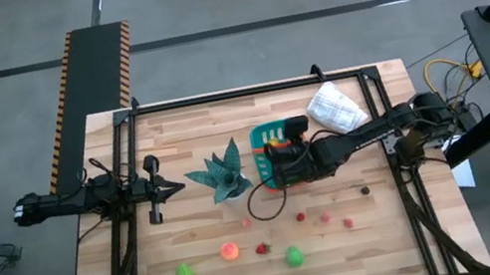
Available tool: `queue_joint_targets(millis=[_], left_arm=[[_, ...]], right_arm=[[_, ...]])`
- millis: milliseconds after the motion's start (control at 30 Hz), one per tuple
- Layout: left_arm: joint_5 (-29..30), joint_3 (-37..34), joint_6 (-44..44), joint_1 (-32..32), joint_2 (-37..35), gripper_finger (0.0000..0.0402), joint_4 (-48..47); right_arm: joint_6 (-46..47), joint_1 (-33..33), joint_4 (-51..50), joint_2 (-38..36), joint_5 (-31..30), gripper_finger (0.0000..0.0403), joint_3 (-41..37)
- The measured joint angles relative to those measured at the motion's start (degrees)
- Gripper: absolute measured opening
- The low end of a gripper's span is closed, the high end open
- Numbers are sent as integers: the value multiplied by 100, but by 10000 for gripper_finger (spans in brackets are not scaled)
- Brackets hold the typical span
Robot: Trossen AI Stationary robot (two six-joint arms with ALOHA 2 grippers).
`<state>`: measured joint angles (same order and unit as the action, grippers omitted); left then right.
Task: Build produce basket
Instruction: Put the cherry into the basket
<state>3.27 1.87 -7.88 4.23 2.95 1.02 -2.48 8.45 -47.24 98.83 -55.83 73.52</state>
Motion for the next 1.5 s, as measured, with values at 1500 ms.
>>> queue_joint_targets(millis=[1500], left_arm=[[-2, 0, 0, 0, 4, 0, -2]], right_arm=[[-184, -1181, 1255, -1118, 1404, 226, 62]])
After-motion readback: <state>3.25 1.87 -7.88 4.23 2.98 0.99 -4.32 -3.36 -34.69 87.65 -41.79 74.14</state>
